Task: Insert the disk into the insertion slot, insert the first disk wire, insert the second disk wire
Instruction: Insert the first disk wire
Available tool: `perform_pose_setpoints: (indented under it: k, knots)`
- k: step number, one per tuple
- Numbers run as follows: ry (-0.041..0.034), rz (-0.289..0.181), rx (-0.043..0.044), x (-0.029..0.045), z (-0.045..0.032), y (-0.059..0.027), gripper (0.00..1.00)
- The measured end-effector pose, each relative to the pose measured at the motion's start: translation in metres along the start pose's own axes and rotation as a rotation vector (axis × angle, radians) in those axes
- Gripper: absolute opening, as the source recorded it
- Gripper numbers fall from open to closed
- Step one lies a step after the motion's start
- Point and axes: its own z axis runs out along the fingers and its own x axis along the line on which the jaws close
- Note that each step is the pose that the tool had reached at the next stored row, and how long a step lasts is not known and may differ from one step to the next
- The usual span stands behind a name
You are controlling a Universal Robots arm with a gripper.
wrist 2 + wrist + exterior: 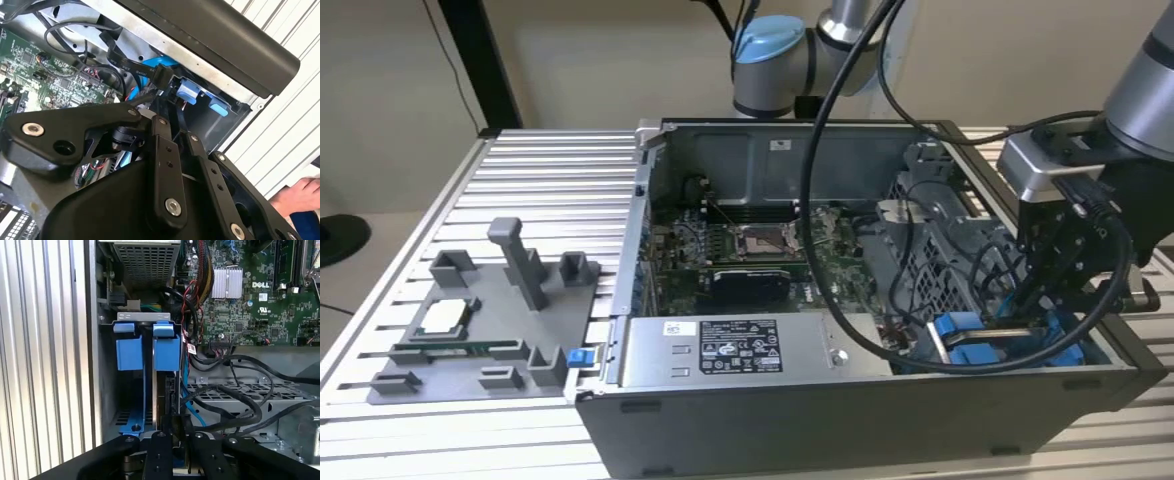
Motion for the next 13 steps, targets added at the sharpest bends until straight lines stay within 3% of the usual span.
perform_pose_setpoints:
  k: [13]
  knots:
    - [-0.0023,0.010,0.0001,0.0006,0.0141,0.0007,0.00]
